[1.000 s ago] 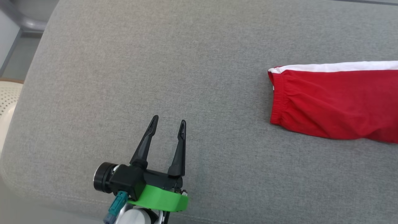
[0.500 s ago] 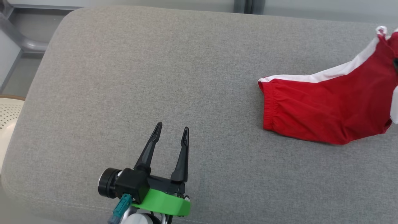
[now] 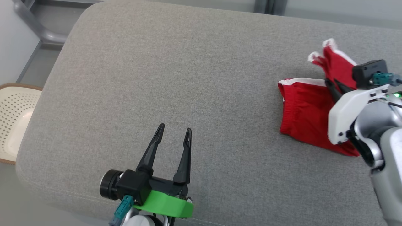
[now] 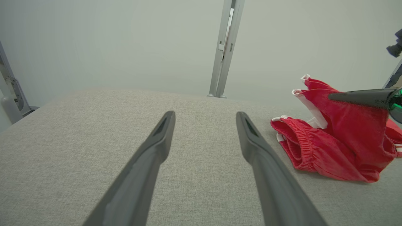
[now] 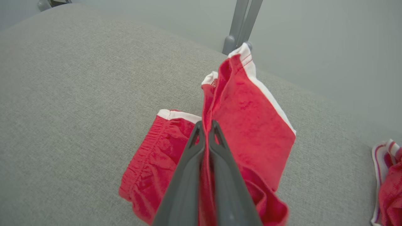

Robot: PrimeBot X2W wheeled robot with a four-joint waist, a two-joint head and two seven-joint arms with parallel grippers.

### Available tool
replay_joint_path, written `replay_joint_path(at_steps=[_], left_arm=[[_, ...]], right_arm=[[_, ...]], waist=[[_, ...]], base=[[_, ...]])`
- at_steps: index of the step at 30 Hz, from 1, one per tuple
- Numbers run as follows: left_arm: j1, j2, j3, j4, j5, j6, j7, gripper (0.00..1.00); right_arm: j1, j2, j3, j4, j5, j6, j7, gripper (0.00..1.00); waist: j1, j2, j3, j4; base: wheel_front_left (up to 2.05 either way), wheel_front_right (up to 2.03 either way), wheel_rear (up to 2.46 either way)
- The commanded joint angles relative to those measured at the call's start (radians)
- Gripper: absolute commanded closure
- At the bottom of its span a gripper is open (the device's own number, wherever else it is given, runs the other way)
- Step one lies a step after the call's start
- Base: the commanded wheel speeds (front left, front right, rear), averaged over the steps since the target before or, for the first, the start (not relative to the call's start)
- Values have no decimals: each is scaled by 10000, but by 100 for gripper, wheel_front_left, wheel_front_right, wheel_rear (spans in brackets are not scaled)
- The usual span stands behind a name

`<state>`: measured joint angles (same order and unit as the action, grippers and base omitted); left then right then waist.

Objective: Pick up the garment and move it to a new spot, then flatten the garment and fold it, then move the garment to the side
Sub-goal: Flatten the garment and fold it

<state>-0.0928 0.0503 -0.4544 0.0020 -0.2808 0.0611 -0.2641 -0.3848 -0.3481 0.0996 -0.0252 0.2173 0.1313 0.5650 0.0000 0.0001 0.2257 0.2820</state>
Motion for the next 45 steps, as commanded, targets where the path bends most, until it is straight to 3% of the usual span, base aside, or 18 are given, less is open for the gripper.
replay_joint_path(at_steps=[1, 11, 12, 13, 18, 25, 32, 39, 45], left_arm=[[-92, 9, -11, 12, 26, -25, 2, 0], [-318, 9, -24, 106, 118, -66, 2, 0], [-319, 9, -25, 108, 106, -61, 2, 0], [-320, 9, -22, 116, 101, -55, 2, 0], [-268, 9, 22, 131, 144, -23, 3, 0], [80, 9, 231, 164, 249, -32, 2, 0], [419, 14, 564, 73, 387, -54, 3, 0], [965, 12, 1148, -76, 542, 6, 3, 0], [1759, 12, 1745, -259, 721, 68, 3, 0]], right_arm=[[-182, 135, 92, 145, -46, -12, -155, 100], [-461, 972, 732, 1347, 134, -10, -729, 99], [-452, 1093, 735, 1453, 285, -10, -799, 62], [-447, 1206, 781, 1533, 507, -10, -917, 0], [-575, 1372, 738, 1345, 1473, -10, -2194, 0], [244, 483, -12, 1196, 1610, -9, -4700, 0], [2005, -185, -294, 1793, 1359, -7, -7326, 0], [3124, 282, -120, 2363, 1229, -9, -8269, 0], [3837, 936, 125, 1776, 688, -9, -8299, 0]], waist=[[0, -1, 97, 98], [0, -1, 318, 223], [0, -1, 319, 208], [0, -1, 311, 176], [0, -1, 185, -111], [0, -1, -294, -733], [0, -1, -742, -1257], [0, -1, -1272, -1758], [0, -1, -1971, -2254]], base=[[0, 0, 0], [0, 0, 0], [0, 0, 0], [0, 0, 0], [0, 0, 0], [0, 0, 0], [0, 0, 0], [0, 0, 0], [0, 0, 0]])
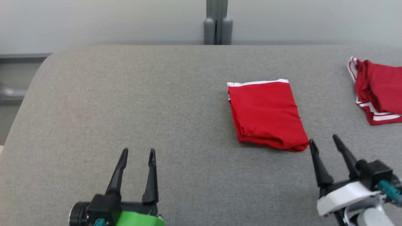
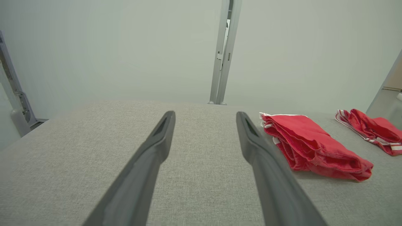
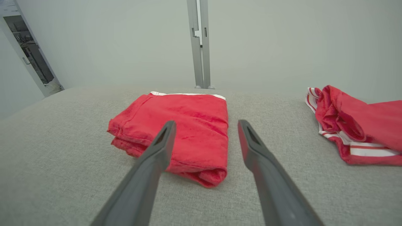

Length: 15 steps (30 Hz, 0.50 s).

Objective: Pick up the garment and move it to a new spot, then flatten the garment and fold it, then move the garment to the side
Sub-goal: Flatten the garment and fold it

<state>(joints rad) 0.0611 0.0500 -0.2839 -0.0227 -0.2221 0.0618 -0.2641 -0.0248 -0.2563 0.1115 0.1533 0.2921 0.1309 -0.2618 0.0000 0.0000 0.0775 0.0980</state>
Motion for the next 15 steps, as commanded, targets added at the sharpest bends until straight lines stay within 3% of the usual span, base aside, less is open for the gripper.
replay_joint_path(at_steps=[1, 15], left_arm=[[409, 16, 177, -28, 159, 85, 2, 0], [1182, 16, 672, 120, 247, -105, 3, 0]], right_arm=[[368, 128, 121, -43, -146, -5, -33, 0], [1139, 718, 190, -408, -622, -5, -36, 0]], waist=[[0, 0, -683, -491], [0, 0, -1406, -739]], base=[[0, 0, 0], [0, 0, 0]])
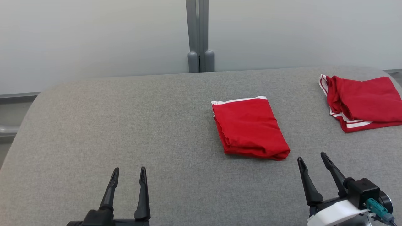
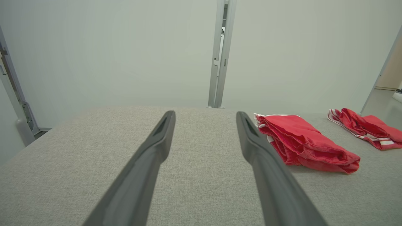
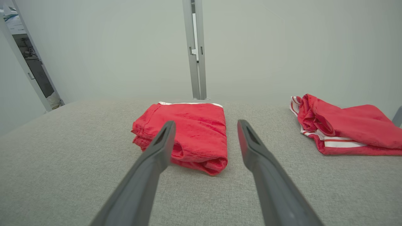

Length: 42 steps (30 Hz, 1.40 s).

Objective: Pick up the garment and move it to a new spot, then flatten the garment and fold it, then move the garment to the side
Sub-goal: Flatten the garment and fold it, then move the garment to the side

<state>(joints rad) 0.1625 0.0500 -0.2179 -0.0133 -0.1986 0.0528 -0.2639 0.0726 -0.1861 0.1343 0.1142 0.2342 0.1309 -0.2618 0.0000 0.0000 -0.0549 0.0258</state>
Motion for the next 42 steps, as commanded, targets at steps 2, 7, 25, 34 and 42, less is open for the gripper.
replay_joint_path(at_steps=[2, 7, 25, 34, 42], left_arm=[[199, 16, -48, 22, 0, 8, 1, 0], [256, 16, -201, 57, 95, -28, 1, 0], [216, 16, -89, 184, 377, -97, 1, 0], [142, 16, -62, 231, 359, -97, 1, 0], [156, 16, -79, 288, 349, -48, 0, 0]], right_arm=[[287, 71, -92, -68, -114, -5, -37, 0], [500, 209, -151, -78, -215, -5, -37, 0], [591, 382, -205, -8, -129, -5, -38, 0], [522, 382, -217, 94, -190, -5, -38, 0], [539, 382, -203, 96, -170, -5, -38, 0]], waist=[[0, 0, -138, 18], [0, 0, -220, 82], [0, 0, -211, 160], [0, 0, -167, 208], [0, 0, -192, 203]], base=[[0, 0, 0], [0, 0, 0], [0, 0, 0], [0, 0, 0], [0, 0, 0]])
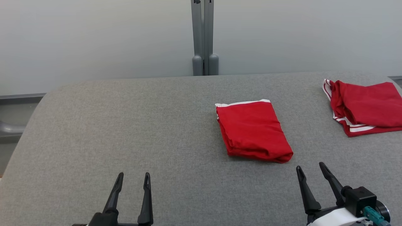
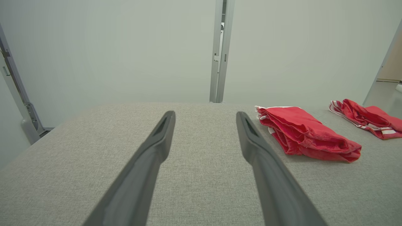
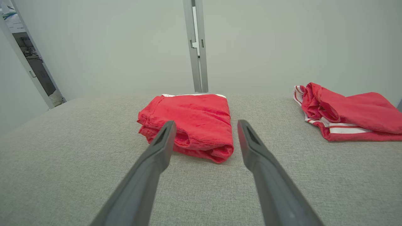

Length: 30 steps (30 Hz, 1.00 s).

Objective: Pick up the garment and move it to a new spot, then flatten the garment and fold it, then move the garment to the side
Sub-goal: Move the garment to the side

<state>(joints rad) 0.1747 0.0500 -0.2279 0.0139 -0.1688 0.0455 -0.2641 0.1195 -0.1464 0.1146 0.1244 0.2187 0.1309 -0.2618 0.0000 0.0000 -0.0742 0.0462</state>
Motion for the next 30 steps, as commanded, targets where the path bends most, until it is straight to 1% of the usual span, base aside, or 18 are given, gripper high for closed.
replay_joint_path(at_steps=[1, 7, 10, 14, 16, 17, 19, 23, 26, 30], left_arm=[[32, 16, 14, 20, 49, 29, 2, 0], [-5, 16, -1, 65, 22, -3, 3, 0], [-76, 16, -18, 73, -3, -19, 3, 0], [-232, 16, -153, 70, -27, -53, 3, 0], [-338, 16, -252, 81, -17, -80, 3, 0], [-374, 16, -309, 96, -18, -84, 3, 0], [-423, 16, -449, 159, -34, -116, 3, 0], [-653, 16, -619, 214, -55, -155, 3, 0], [-810, 17, -716, 222, -134, -131, 3, 0], [-1140, 16, -862, 182, -201, -126, 2, 0]], right_arm=[[70, -18, -9, -13, -9, -5, -38, 0], [56, -35, 12, -22, -2, -5, -38, 0], [-276, -43, 171, 149, -10, -5, -38, 0], [-856, 12, 237, 749, 307, -5, -37, 0], [-1331, 43, 241, 1249, 650, -5, -32, 0], [-1547, -63, 287, 1427, 692, -5, -32, 0], [-1927, -212, 514, 2103, 1133, -7, -31, 0], [-3137, -928, 1269, 3300, 2178, -5, 56, 0], [-3994, -1521, 1849, 3952, 3225, -5, 641, 0], [-4982, -2293, 2395, 4259, 4973, -4, 1833, 0]], waist=[[0, 0, 7, 0], [0, 0, 77, 24], [0, 0, 176, 20], [0, 0, 376, 64], [0, 0, 549, 151], [0, 0, 622, 199], [0, 0, 736, 317], [0, 0, 1078, 527], [0, 0, 1398, 672], [0, 0, 1859, 876]], base=[[0, 0, 0], [0, 0, 0], [0, 0, 0], [0, 0, 0], [0, 0, 0], [0, 0, 0], [0, 0, 0], [0, 0, 0], [0, 0, 0], [0, 0, 0]])
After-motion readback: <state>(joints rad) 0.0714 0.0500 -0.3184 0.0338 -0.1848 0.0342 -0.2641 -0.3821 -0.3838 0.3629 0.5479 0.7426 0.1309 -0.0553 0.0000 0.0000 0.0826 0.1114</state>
